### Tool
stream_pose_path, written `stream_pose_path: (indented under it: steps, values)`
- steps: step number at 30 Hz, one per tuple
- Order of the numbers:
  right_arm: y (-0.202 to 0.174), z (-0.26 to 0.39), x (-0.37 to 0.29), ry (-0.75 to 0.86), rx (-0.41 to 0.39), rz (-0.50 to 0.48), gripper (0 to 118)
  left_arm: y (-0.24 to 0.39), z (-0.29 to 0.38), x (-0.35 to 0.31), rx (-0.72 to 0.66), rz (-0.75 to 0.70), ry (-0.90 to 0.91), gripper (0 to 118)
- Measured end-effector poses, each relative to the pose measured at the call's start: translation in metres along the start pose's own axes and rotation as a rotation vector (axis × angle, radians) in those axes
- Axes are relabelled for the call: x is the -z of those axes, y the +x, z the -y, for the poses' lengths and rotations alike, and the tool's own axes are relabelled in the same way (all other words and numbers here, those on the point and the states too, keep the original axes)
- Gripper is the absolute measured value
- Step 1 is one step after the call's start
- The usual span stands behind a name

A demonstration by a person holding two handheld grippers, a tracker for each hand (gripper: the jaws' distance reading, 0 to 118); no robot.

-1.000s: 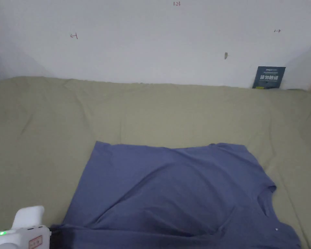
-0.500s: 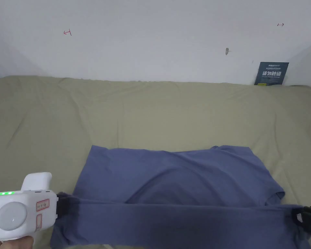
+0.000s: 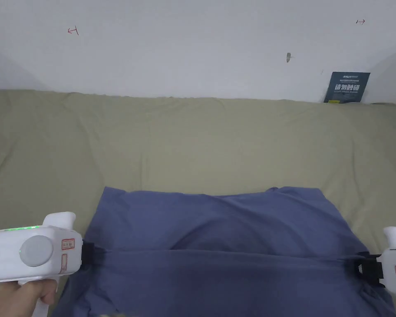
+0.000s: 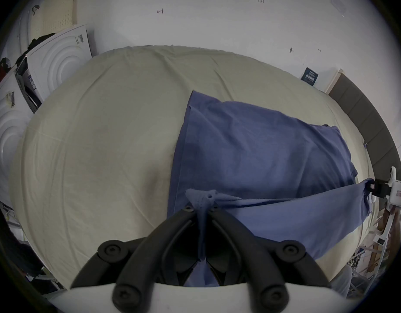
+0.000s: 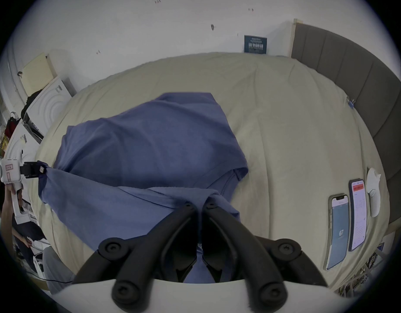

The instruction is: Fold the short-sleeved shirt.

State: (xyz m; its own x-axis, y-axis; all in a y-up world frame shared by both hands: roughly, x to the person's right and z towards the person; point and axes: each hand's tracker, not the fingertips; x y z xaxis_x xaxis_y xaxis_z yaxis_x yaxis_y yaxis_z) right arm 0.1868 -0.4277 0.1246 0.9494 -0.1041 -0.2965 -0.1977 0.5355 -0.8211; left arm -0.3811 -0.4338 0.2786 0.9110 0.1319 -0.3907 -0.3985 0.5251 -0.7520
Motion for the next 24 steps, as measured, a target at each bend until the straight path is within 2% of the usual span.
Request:
stream_pose_path:
  steps: [1, 2, 3, 4, 9, 11, 12, 13, 14, 15, 21, 22, 23, 24]
  values:
    - [0.001, 0.001, 0.002, -0.006, 0.01, 0.002, 24, -0.002, 0.0, 0.003, -0.023, 0.022, -0.005, 21]
    - [0.002, 0.002, 0.003, -0.006, 0.026, 0.025, 56, -0.004, -0.001, 0.005, -0.025, 0.015, -0.011, 59]
    - [0.004, 0.003, 0.004, -0.01, 0.04, 0.047, 93, -0.005, -0.001, 0.009, -0.029, 0.008, -0.023, 101]
    - [0.007, 0.005, 0.003, -0.012, 0.046, 0.033, 118, -0.007, 0.001, 0.009, -0.031, -0.002, -0.034, 116]
    - [-0.002, 0.026, -0.032, 0.025, 0.059, 0.014, 118, -0.024, 0.014, -0.024, -0.042, -0.02, 0.008, 111]
    - [-0.01, 0.042, -0.052, 0.044, 0.045, 0.007, 109, -0.029, 0.031, -0.045, -0.032, -0.015, 0.033, 105]
    - [-0.013, 0.052, -0.06, 0.05, 0.055, -0.004, 93, -0.031, 0.041, -0.054, -0.033, -0.02, 0.038, 97]
    - [-0.016, 0.062, -0.067, 0.063, 0.063, -0.012, 50, -0.034, 0.051, -0.062, -0.037, -0.029, 0.049, 64]
    - [-0.02, 0.072, -0.073, 0.08, 0.064, -0.014, 10, -0.038, 0.063, -0.07, -0.046, -0.026, 0.06, 19]
    - [-0.023, 0.082, -0.078, 0.08, 0.052, -0.002, 0, -0.041, 0.071, -0.074, -0.046, -0.02, 0.054, 0]
    - [-0.032, 0.117, -0.093, 0.079, 0.041, -0.017, 0, -0.051, 0.094, -0.084, -0.064, 0.058, 0.028, 0]
    - [-0.033, 0.119, -0.094, 0.072, 0.037, -0.013, 0, -0.046, 0.094, -0.082, -0.064, 0.079, 0.018, 3]
    - [-0.028, 0.118, -0.089, 0.065, 0.039, -0.02, 0, -0.043, 0.091, -0.08, -0.07, 0.053, 0.013, 30]
    - [-0.029, 0.12, -0.089, 0.058, 0.045, -0.024, 0, -0.041, 0.088, -0.073, -0.062, 0.043, -0.019, 82]
